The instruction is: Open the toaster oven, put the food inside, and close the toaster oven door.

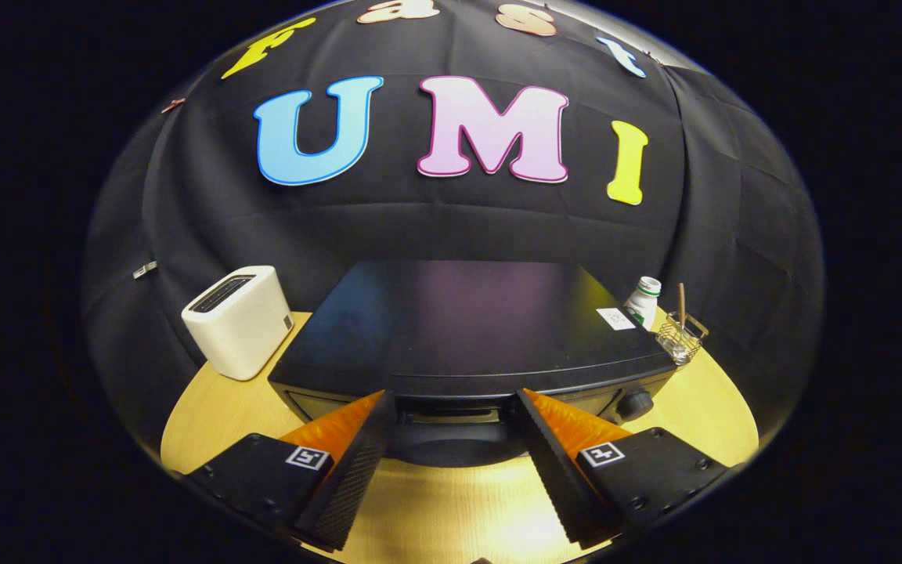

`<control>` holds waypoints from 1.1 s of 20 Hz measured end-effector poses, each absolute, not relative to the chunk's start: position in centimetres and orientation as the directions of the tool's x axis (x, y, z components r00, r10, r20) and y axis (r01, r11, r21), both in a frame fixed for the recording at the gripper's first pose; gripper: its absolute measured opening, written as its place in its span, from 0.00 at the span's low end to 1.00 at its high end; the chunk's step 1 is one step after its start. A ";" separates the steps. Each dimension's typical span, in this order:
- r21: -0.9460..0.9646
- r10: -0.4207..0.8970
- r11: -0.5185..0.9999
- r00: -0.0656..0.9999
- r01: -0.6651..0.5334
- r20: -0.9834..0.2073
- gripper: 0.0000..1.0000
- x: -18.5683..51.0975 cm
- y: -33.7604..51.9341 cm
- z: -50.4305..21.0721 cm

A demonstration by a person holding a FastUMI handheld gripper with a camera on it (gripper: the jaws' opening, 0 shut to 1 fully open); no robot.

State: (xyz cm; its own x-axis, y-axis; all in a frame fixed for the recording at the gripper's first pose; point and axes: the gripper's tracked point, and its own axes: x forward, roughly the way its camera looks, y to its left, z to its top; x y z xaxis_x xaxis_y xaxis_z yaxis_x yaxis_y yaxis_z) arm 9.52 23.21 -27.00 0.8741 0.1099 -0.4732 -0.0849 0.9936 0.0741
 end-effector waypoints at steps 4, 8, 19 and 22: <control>0.075 0.110 0.994 0.871 -0.084 -0.478 1.00 8.4 23.0 -27.6; 0.087 0.110 0.993 0.875 -0.078 -0.471 1.00 5.7 22.6 -28.0; 0.119 0.114 0.991 0.828 -0.058 -0.548 1.00 -0.7 22.1 -32.1; 0.115 0.113 0.992 0.803 -0.056 -0.585 0.99 -2.3 22.0 -33.6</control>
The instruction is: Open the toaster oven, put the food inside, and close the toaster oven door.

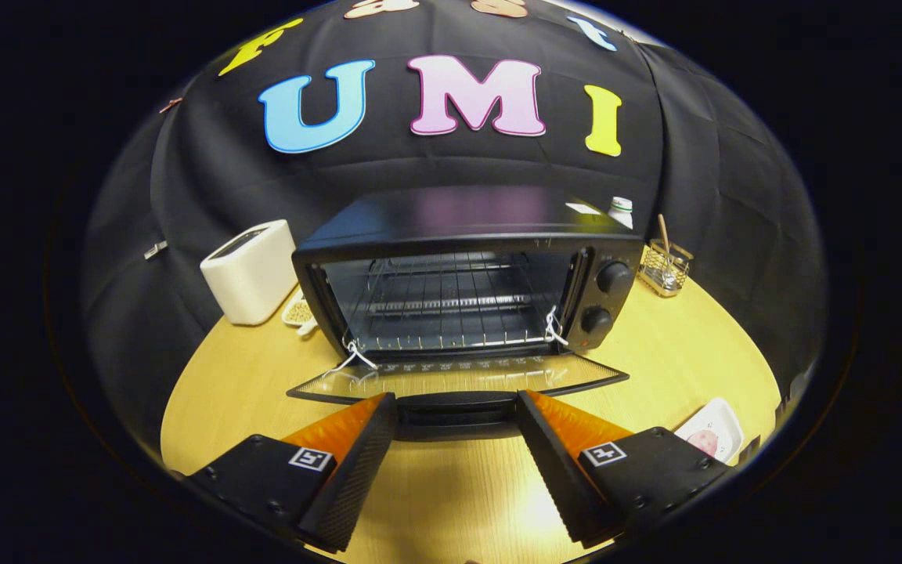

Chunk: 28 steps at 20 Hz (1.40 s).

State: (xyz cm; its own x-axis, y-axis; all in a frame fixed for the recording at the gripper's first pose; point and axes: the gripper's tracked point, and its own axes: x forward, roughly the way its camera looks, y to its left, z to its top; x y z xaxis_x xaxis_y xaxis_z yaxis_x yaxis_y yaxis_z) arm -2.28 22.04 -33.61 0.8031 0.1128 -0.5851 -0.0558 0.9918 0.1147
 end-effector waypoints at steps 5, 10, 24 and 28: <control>0.115 0.123 0.992 0.714 -0.060 -0.690 1.00 -5.0 21.8 -38.1; 0.056 0.131 0.990 0.677 -0.131 -0.724 1.00 -7.3 21.3 -40.4; 0.131 0.284 0.958 0.777 -0.256 -0.562 0.99 -6.3 16.7 -29.4; 0.144 0.299 0.954 0.781 -0.265 -0.548 0.99 -5.8 12.0 -27.1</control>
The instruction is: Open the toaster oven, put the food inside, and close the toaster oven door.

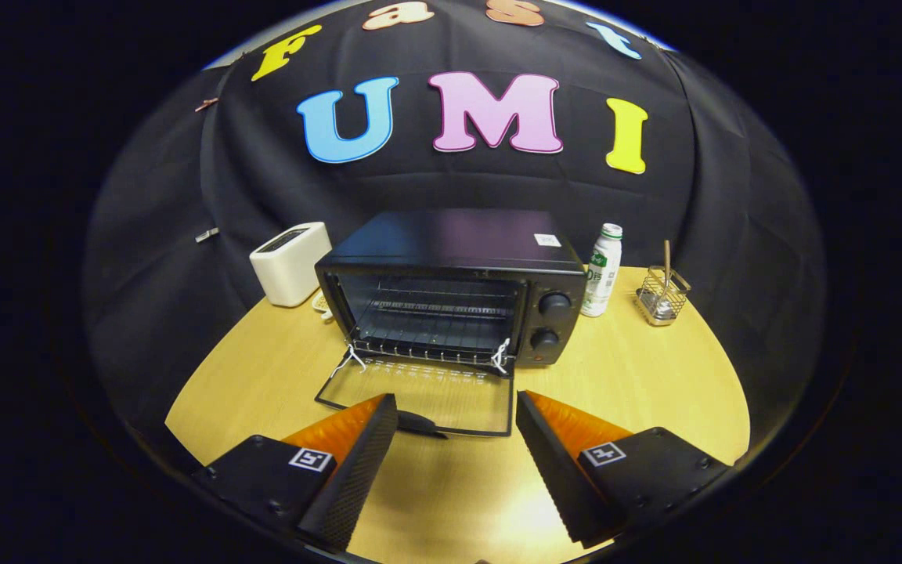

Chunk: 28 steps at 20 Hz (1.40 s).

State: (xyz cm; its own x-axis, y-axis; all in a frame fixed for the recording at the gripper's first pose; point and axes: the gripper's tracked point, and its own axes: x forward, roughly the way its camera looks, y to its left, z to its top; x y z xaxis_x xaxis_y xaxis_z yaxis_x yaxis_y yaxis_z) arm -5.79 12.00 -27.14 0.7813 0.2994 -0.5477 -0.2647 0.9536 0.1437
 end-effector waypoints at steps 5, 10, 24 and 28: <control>0.144 0.313 0.948 0.746 -0.284 -0.588 0.99 -6.0 5.3 -27.1; 0.263 0.377 0.926 0.634 -0.270 -0.675 0.99 -7.2 -1.4 -30.0; 0.236 0.288 0.944 0.231 -0.231 -0.929 0.88 -8.7 -14.8 -45.2; 0.177 0.221 0.943 0.131 -0.282 -0.967 0.65 -9.2 -15.1 -47.7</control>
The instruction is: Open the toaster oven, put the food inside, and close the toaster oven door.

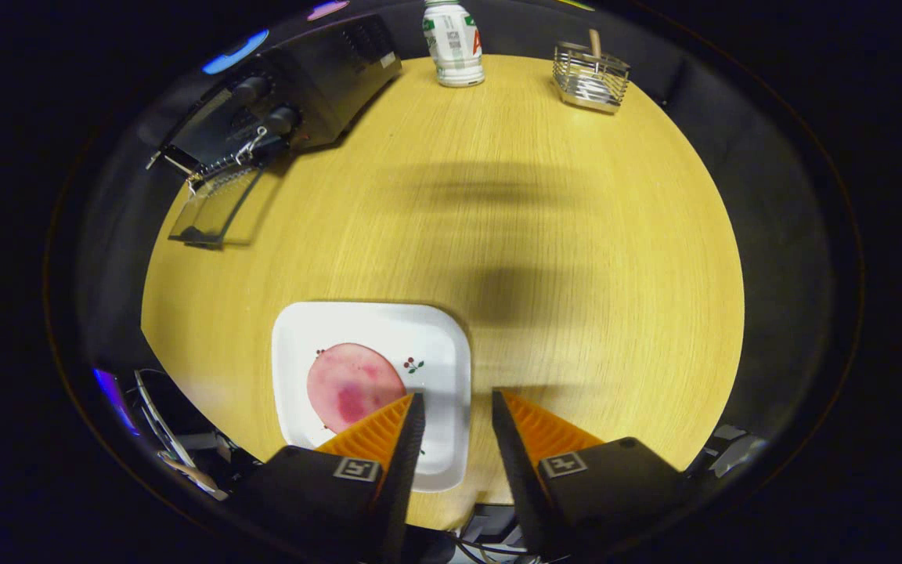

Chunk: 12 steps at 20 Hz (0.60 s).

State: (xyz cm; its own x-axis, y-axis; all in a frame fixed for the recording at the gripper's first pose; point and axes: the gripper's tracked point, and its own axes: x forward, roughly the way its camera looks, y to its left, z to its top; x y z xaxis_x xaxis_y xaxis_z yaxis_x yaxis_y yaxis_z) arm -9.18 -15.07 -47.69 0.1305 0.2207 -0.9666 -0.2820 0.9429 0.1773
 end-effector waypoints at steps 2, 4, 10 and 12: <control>0.182 0.214 0.944 0.089 -0.275 -0.973 0.39 -9.4 -14.9 -47.9; 0.217 0.239 0.941 0.058 -0.259 -0.969 0.19 -9.4 -14.9 -47.3; 0.444 0.453 0.879 0.011 -0.177 -0.892 0.05 -10.4 -12.7 -47.1; 0.521 0.528 0.845 0.041 -0.119 -0.848 0.06 -10.5 -12.0 -46.3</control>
